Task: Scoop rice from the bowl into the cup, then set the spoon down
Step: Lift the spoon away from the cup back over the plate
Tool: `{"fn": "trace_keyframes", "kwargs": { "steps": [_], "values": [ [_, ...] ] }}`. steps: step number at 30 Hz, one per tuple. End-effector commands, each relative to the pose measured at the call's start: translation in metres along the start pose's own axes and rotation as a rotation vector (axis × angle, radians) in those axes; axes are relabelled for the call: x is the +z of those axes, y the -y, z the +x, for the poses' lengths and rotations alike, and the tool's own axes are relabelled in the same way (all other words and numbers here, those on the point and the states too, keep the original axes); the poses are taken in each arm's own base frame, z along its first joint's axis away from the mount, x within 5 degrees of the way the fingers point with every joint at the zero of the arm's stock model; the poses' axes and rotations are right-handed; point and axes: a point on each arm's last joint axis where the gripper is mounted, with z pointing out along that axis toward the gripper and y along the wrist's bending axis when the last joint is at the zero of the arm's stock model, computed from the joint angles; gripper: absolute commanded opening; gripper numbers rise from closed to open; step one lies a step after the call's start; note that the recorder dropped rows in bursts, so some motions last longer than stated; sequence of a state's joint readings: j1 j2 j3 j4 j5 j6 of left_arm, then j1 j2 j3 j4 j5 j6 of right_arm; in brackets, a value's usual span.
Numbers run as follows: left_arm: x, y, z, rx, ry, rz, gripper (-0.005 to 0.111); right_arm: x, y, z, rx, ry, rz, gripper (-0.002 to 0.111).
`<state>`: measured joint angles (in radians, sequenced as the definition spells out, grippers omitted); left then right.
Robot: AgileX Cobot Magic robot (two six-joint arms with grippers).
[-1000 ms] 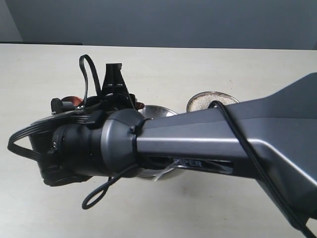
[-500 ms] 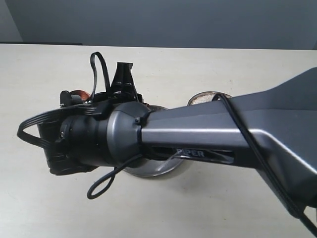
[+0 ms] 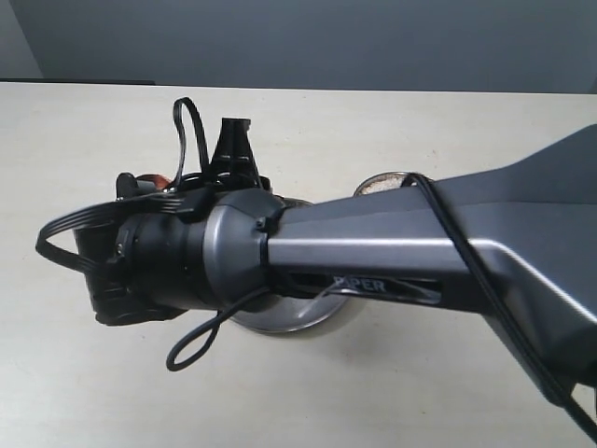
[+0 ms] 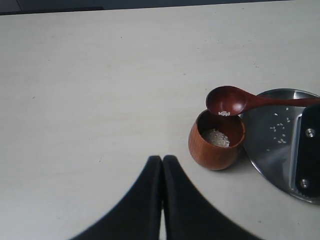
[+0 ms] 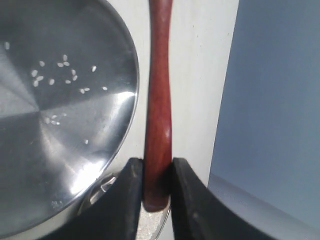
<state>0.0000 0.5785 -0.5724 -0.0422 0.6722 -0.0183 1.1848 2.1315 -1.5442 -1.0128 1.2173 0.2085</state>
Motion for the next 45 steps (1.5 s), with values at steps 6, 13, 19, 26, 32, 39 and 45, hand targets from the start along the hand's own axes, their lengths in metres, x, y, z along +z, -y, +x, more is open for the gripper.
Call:
{"fn": "trace_keyframes", "kwargs": {
  "steps": [6, 13, 19, 26, 32, 39, 45],
  "values": [
    [-0.001, -0.003, -0.003, 0.048, 0.016, -0.031, 0.000, 0.001, 0.004, 0.004, -0.030, -0.009, -0.008, -0.001],
    [-0.001, -0.003, -0.003, 0.052, 0.016, -0.035, 0.000, 0.001, 0.000, 0.004, -0.081, -0.016, -0.052, -0.001],
    [-0.001, -0.003, -0.003, 0.052, 0.016, -0.035, 0.000, 0.001, 0.007, 0.003, 0.047, -0.004, 0.018, -0.001],
    [-0.001, -0.003, -0.003, 0.058, 0.017, -0.039, 0.000, 0.001, 0.003, 0.004, -0.024, -0.012, -0.021, -0.001],
    [-0.001, -0.003, -0.003, 0.058, 0.017, -0.039, 0.000, 0.002, 0.002, 0.005, -0.054, -0.016, -0.038, -0.001],
    [-0.001, -0.003, -0.003, 0.058, 0.019, -0.039, 0.000, 0.004, 0.006, 0.005, 0.105, -0.017, -0.010, -0.001],
    [-0.001, -0.003, -0.003, 0.058, 0.019, -0.039, 0.000, 0.015, 0.011, 0.015, 0.359, -0.079, -0.103, -0.001]
  ]
}}
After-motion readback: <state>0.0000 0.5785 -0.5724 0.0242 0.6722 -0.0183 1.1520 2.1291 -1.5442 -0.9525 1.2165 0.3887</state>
